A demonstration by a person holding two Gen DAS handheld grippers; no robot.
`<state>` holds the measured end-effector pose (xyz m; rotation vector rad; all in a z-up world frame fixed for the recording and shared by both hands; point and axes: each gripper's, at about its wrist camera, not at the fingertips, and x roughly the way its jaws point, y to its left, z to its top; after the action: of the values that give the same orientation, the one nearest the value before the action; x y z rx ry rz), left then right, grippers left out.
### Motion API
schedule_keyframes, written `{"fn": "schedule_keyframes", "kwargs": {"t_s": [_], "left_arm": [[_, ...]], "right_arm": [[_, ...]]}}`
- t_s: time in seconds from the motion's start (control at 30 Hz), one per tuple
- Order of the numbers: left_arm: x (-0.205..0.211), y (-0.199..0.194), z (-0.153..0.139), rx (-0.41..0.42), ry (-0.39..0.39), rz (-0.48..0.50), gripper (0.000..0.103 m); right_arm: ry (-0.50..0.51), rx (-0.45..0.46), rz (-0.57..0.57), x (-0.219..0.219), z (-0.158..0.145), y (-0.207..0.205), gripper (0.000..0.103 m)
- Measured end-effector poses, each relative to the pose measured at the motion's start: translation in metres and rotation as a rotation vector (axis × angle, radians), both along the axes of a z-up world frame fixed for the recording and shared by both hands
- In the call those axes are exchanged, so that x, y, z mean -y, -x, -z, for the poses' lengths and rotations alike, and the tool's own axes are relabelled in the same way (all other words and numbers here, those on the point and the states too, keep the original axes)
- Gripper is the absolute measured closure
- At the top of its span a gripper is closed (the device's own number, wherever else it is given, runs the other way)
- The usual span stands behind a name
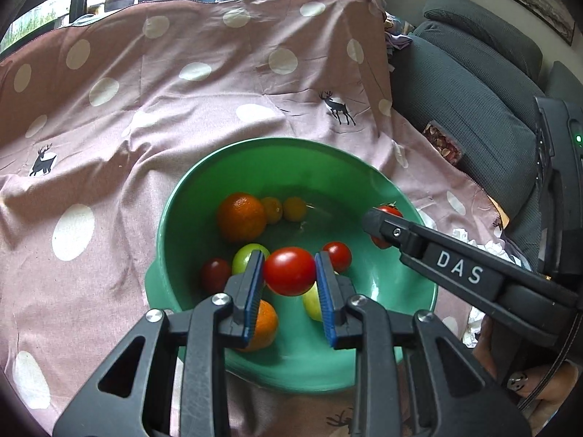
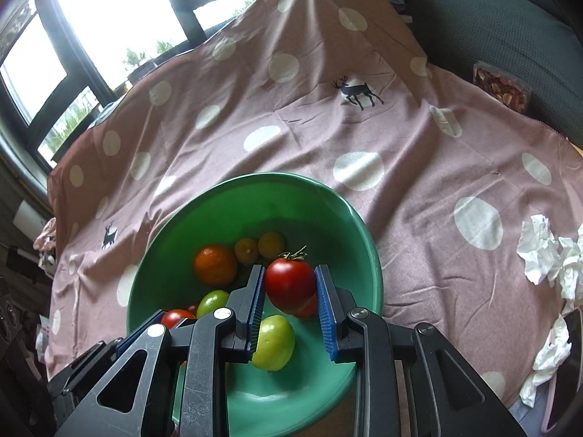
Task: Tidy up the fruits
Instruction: 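Open both grippers to drop the cherry tomatoes into the bowl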
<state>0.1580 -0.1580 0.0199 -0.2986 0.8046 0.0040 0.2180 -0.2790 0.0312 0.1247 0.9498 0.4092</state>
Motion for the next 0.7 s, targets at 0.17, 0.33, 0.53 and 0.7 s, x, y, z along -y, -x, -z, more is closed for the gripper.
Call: {"fn": "schedule_keyframes", "kwargs": {"t_s": [0.17,0.33,0.53,0.7], "left_arm": [[-0.001,-0.002,0.005,-0.020,-0.008,-0.009,0.075],[0.001,-0.005,0.010,-0.038,-0.016,-0.010,0.075],[0.004,-0.007,0.013,-0.047,-0.047,-0.012,0.075],[0.004,-0.009,0.013,-0.055,-0.049,-0.015,0.074]], "right_arm": [[-0.001,-0.007,-0.004,0.001,0.002,0.000,0.073],[0.021,-0.014,0.007,0.001,0.005,-0.003,0.073],[0.020,-0.012,-0.003,0.000,0.006,-0.002,0.073],[0.021,-0.011,-0.005,-0.001,0.005,-0.002,0.073]]}}
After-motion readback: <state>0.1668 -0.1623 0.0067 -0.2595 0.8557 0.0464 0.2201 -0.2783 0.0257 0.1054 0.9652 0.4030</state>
